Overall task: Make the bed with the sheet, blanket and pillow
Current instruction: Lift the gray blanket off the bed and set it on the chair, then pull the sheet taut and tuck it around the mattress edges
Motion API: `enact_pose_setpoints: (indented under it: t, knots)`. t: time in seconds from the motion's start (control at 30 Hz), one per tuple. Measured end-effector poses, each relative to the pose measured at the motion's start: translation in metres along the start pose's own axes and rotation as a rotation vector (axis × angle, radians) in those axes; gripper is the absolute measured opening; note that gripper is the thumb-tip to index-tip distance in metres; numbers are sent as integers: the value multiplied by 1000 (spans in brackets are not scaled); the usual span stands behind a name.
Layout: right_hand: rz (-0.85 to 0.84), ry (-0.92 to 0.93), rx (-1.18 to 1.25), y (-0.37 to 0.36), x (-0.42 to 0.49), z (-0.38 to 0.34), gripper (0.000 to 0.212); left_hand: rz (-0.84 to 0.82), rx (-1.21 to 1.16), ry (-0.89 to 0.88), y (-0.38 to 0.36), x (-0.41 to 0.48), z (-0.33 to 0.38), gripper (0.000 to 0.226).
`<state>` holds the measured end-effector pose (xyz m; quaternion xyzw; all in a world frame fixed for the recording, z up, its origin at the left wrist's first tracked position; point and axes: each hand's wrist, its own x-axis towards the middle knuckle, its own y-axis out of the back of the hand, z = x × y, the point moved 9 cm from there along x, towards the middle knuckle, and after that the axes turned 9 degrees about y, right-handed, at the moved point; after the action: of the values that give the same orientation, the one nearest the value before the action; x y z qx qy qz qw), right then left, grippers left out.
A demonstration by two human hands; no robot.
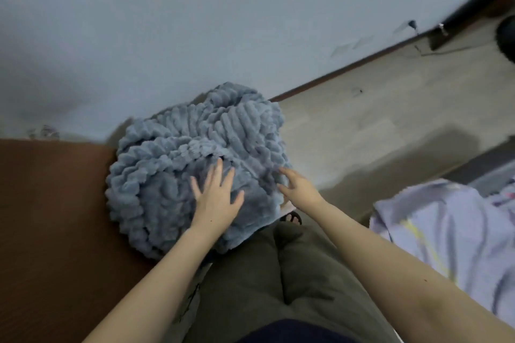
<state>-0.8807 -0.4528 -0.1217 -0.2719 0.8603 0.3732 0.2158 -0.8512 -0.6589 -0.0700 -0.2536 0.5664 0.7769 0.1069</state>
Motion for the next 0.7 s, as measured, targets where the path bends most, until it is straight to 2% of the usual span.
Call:
enact_pose_setpoints:
  t: [0.1, 0.2, 0.3, 0.47, 0.6, 0.7]
  knots:
    - [137, -176, 86, 22, -69, 55, 48, -189, -138, -197, -13, -13, 61, 56]
    - [256, -389, 202, 20, -150, 118, 40, -294, -99, -319, -29, -28, 106, 47]
    - [381, -610, 380, -5, -243, 175, 34, -396, -52, -354, -52, -41, 134, 39]
    - [554, -883, 760, -100, -401, 241, 30, -486, -35, -362, -93, -81, 172, 26]
    - [586, -1016, 928, -187, -504, 259, 31, -517, 21, -353, -136, -129, 194, 21]
    - [624, -1093, 1104, -245, -567, 267, 34, -602, 61, -319, -176, -173, 206, 22]
